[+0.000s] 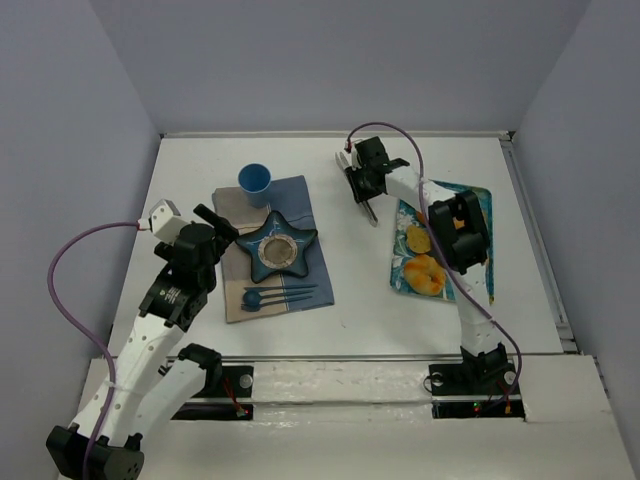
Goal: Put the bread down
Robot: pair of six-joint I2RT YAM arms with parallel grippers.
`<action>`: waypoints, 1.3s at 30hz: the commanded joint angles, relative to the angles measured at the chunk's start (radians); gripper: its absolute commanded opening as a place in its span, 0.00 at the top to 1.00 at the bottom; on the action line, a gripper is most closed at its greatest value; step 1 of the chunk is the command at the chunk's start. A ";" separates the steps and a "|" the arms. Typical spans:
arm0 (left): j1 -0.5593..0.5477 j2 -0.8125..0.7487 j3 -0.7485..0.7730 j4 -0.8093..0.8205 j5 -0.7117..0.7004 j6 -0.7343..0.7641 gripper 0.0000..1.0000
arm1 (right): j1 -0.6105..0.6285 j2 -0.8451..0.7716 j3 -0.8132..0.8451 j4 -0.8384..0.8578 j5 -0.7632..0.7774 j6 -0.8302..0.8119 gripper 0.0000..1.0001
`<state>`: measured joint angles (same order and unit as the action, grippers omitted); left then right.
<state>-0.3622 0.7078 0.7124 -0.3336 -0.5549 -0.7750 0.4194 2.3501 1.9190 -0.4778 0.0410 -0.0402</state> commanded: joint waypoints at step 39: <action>0.003 -0.142 -0.041 0.067 0.079 -0.009 0.01 | -0.025 -1.342 -0.755 -0.527 0.505 0.694 0.53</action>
<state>-0.3626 0.5835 0.6800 -0.3107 -0.4747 -0.7765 0.4034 1.0031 1.1713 -0.9642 0.4770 0.6106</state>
